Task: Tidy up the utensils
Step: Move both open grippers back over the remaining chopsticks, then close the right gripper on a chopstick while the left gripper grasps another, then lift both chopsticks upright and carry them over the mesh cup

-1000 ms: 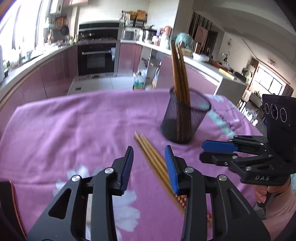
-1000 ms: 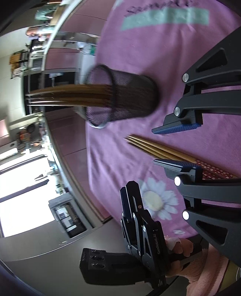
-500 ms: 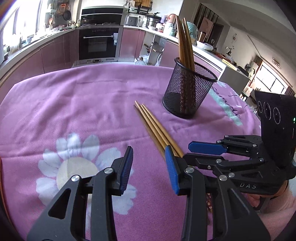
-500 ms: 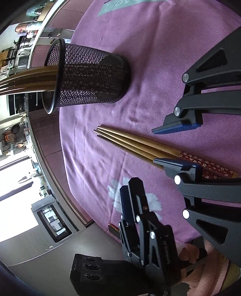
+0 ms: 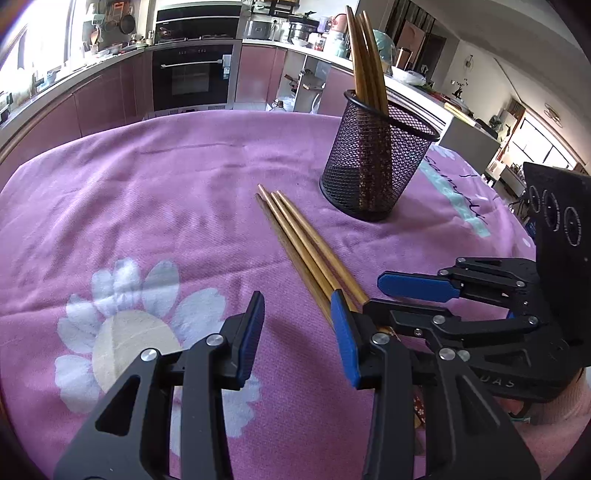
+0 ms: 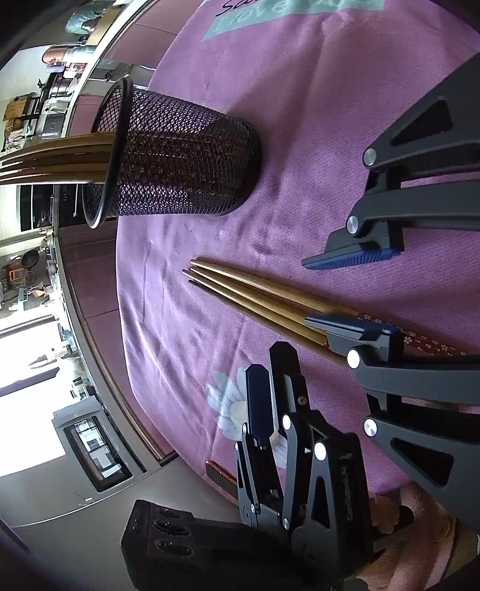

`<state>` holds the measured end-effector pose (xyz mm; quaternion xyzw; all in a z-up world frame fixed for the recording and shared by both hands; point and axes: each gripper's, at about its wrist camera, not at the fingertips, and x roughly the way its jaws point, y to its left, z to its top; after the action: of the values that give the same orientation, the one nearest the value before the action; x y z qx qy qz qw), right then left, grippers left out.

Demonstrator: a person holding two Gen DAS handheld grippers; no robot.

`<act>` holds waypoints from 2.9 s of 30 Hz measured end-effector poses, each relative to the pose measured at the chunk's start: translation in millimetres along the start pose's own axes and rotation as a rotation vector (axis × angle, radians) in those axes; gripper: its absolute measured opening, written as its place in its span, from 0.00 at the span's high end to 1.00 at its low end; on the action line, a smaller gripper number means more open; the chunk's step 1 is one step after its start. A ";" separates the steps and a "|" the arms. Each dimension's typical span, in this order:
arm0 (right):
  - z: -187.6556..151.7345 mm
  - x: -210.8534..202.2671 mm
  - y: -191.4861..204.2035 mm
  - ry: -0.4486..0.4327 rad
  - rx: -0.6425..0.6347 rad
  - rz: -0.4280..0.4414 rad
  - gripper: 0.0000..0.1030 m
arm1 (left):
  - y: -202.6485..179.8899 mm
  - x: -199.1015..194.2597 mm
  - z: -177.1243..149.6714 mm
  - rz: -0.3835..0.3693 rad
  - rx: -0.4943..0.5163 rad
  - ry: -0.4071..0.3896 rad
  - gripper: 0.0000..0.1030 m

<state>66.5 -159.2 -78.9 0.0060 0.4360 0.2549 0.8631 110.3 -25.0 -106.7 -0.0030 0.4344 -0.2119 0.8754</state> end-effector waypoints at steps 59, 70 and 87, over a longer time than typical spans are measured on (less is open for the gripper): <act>23.7 6.8 -13.8 -0.030 0.043 -0.035 0.95 | 14.2 14.3 12.7 0.110 -0.008 -0.013 0.92; 20.9 14.1 -12.8 -0.001 0.034 -0.062 0.94 | 16.0 14.9 6.2 0.122 0.005 0.011 0.85; 21.6 -17.9 -6.8 -0.087 0.015 -0.025 0.95 | 12.8 -1.8 10.6 0.066 -0.028 -0.028 0.92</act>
<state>77.1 -168.5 -53.7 0.0180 0.3999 0.2403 0.8843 122.1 -14.6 -101.2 -0.0038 0.4249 -0.1768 0.8878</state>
